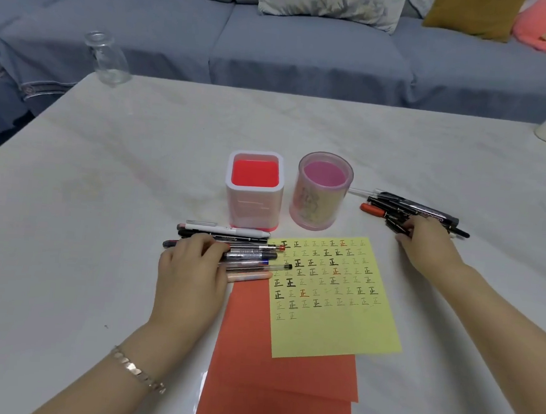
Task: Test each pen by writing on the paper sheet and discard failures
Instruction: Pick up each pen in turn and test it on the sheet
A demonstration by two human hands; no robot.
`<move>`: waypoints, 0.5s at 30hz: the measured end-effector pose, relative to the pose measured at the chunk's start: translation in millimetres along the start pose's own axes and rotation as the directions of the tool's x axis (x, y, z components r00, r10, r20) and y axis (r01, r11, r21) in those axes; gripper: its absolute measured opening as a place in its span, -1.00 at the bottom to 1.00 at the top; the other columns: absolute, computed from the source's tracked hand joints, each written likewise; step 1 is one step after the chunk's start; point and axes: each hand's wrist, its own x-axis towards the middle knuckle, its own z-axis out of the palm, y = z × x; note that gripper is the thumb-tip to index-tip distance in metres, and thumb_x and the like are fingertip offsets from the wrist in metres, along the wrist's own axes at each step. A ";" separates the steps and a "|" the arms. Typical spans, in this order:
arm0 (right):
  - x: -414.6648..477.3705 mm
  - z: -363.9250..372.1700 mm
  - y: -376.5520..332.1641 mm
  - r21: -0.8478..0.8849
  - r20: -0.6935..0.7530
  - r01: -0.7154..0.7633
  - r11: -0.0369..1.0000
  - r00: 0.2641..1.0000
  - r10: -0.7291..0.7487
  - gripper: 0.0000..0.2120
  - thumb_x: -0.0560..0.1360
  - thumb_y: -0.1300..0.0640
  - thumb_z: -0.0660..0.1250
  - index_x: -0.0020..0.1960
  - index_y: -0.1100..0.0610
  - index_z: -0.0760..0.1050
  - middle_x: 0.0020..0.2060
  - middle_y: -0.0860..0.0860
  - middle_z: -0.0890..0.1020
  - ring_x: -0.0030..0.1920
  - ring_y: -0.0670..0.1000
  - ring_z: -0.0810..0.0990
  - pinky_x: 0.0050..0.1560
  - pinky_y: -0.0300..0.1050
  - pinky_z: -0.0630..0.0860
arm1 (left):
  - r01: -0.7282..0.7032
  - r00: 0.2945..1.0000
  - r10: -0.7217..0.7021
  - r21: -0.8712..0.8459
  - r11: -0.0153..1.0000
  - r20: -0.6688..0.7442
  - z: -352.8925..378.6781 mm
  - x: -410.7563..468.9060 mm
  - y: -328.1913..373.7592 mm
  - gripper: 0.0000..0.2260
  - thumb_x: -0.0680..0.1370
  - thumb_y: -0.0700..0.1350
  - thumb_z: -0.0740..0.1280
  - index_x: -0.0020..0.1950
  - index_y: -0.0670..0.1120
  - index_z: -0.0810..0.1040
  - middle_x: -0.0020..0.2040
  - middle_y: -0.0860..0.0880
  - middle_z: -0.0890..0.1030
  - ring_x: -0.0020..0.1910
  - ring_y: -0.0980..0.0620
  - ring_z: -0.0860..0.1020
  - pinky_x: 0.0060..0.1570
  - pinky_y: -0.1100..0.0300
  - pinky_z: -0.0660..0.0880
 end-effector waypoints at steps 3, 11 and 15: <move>-6.6 -2.2 4.4 -0.033 0.018 -0.020 0.999 1.000 0.021 -0.71 0.52 0.16 0.29 0.17 0.29 0.47 0.16 0.29 0.45 0.13 0.28 0.44 0.14 0.02 0.36 | -0.056 0.998 0.056 -0.105 0.993 -0.004 -0.3 -0.7 13.4 -0.75 0.39 -0.15 0.24 -0.01 -0.13 0.61 -0.05 -0.09 0.57 -0.06 -0.09 0.50 -0.06 0.01 0.43; -95.8 -43.2 -52.7 0.268 0.028 0.535 0.801 0.827 -0.562 -0.92 0.49 0.07 0.32 -0.02 0.02 0.54 -0.15 -0.02 0.64 -0.10 -0.02 0.57 -0.02 -0.09 0.46 | -0.399 0.904 0.427 -0.344 0.850 0.006 -17.2 0.2 72.6 -0.60 0.50 0.03 0.17 0.30 -0.09 0.38 0.19 -0.05 0.55 0.18 0.07 0.37 0.18 0.22 0.24; -123.6 -38.6 -64.0 0.150 -0.104 0.767 0.624 0.640 -0.762 -0.75 0.40 -0.06 0.24 -0.10 0.05 0.61 -0.30 -0.10 0.63 -0.20 -0.12 0.46 -0.05 -0.23 0.34 | -0.391 0.865 0.472 -0.363 0.846 0.168 -17.2 -4.3 86.6 -0.52 0.52 0.13 0.01 0.28 -0.08 0.46 0.01 -0.04 0.61 0.00 -0.05 0.54 -0.02 0.10 0.42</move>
